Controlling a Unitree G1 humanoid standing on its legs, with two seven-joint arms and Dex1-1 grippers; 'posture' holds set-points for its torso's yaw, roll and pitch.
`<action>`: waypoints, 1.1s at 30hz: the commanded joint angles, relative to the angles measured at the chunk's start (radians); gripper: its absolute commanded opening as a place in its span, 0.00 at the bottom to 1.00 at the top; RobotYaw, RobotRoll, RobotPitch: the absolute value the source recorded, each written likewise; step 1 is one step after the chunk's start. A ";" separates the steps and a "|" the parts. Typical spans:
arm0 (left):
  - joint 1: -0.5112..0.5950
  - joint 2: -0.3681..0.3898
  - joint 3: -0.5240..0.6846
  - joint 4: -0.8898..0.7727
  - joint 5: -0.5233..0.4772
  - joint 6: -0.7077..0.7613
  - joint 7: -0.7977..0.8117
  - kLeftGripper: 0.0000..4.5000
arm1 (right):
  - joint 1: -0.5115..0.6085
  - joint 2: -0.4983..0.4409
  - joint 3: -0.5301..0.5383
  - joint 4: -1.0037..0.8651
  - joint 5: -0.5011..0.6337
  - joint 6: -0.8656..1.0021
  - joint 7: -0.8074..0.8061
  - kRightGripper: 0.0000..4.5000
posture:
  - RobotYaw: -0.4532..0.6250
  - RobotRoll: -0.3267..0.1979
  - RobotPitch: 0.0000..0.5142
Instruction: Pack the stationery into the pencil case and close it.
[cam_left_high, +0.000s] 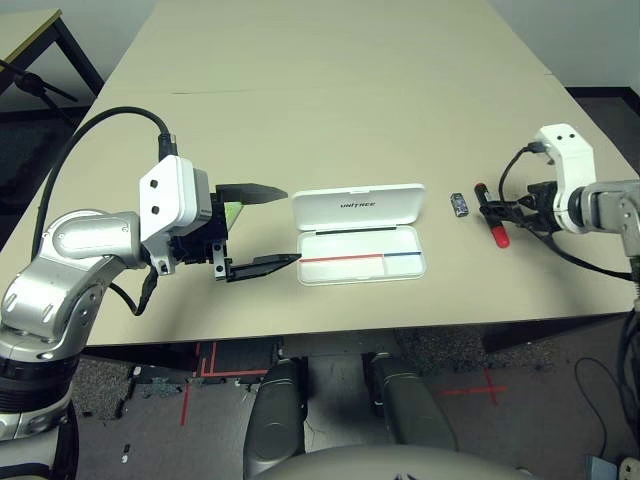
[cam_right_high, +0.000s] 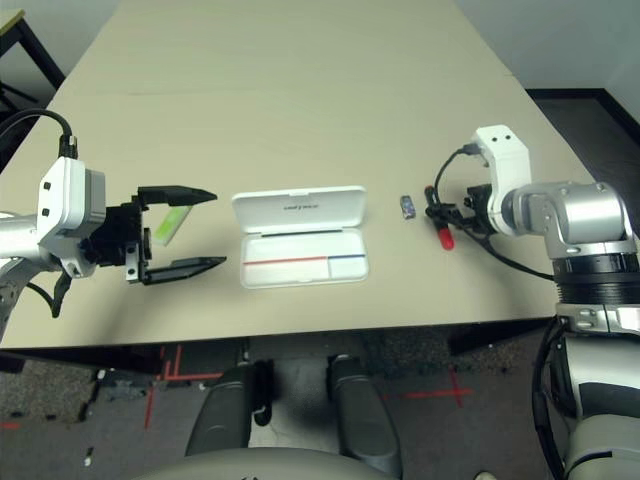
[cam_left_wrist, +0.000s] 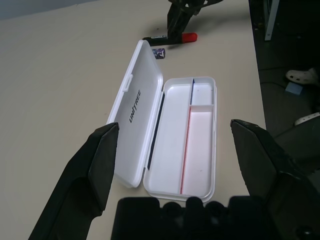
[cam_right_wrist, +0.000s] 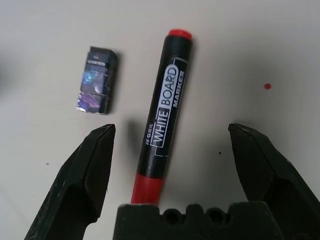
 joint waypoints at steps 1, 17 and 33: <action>0.006 0.015 -0.004 -0.026 0.000 0.008 -0.001 1.00 | 0.002 0.016 0.018 0.052 -0.021 -0.036 -0.004 1.00 | 0.41 0.62 0.30; 0.007 0.023 -0.011 -0.023 0.004 0.007 -0.013 1.00 | -0.008 0.040 0.027 0.142 -0.072 -0.126 -0.001 0.86 | 0.40 0.62 0.30; -0.011 0.020 -0.034 -0.007 0.020 -0.005 -0.025 1.00 | -0.007 -0.046 0.057 0.089 -0.110 -0.221 0.104 0.11 | 0.39 0.62 0.28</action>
